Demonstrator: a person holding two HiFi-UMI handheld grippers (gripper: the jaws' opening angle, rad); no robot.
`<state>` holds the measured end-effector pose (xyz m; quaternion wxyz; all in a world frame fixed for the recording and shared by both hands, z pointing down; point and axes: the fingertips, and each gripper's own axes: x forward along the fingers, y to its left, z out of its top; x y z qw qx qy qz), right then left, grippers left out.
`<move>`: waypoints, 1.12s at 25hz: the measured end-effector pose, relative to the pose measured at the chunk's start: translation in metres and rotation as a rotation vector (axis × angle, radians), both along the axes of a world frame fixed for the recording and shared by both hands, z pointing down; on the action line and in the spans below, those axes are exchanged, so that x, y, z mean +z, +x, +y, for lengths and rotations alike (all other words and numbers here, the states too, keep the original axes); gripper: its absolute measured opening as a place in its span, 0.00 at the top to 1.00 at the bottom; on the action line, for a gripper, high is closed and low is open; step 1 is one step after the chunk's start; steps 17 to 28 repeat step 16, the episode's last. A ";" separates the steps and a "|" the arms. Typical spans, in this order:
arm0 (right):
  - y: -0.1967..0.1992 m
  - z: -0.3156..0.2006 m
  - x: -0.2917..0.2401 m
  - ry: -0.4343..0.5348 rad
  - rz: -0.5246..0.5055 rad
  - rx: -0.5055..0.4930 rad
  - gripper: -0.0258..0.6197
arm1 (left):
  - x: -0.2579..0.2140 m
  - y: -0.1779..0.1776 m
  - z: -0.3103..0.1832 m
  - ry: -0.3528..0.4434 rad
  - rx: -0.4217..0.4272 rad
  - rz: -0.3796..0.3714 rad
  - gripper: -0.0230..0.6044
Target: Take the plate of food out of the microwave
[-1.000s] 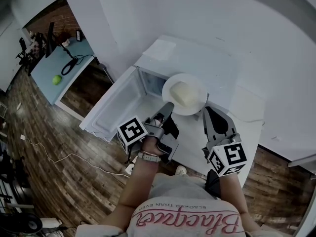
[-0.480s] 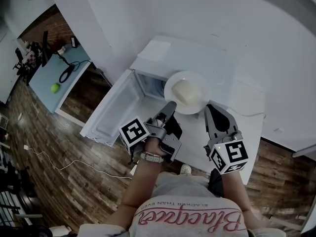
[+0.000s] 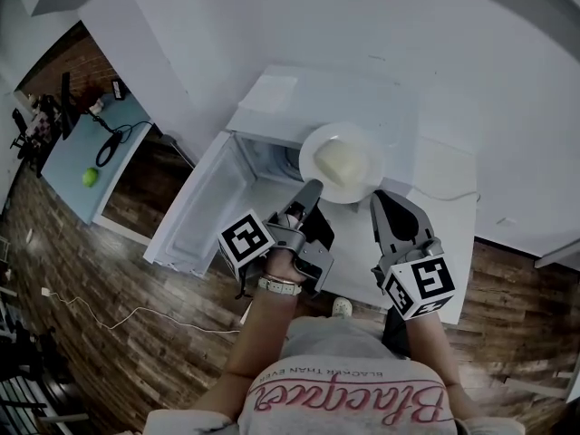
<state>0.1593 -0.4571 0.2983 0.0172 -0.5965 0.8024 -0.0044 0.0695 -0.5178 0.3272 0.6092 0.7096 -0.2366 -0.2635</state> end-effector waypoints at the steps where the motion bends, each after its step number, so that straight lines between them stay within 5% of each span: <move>1: 0.001 0.001 -0.001 0.001 0.004 0.006 0.95 | -0.002 0.001 0.000 0.003 0.004 0.007 0.93; 28: 0.008 0.003 -0.003 0.006 0.024 0.032 0.95 | 0.002 0.006 -0.002 -0.007 0.006 0.006 0.93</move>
